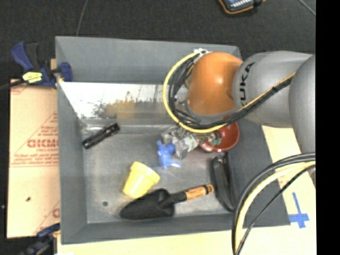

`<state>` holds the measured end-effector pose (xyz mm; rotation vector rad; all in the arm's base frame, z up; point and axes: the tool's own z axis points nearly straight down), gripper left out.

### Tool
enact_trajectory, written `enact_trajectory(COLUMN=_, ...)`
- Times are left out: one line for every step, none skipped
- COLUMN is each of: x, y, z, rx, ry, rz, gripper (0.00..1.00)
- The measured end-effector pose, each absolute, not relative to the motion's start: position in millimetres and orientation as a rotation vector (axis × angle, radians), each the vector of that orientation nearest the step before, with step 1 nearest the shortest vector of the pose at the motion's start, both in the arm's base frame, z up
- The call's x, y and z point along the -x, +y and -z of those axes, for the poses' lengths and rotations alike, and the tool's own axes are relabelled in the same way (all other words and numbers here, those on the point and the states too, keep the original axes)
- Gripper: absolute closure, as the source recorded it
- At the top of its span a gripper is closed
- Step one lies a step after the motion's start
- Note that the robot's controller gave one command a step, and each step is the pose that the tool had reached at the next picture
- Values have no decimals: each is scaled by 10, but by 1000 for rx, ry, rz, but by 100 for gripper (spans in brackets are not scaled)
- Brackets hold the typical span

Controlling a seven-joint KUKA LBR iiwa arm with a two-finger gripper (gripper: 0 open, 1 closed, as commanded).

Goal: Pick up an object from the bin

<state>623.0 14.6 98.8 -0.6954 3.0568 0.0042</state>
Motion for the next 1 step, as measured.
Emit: enact_trajectory(x=-6254, y=146, z=-1395, rx=692, ry=3050, rz=-1, gripper=100)
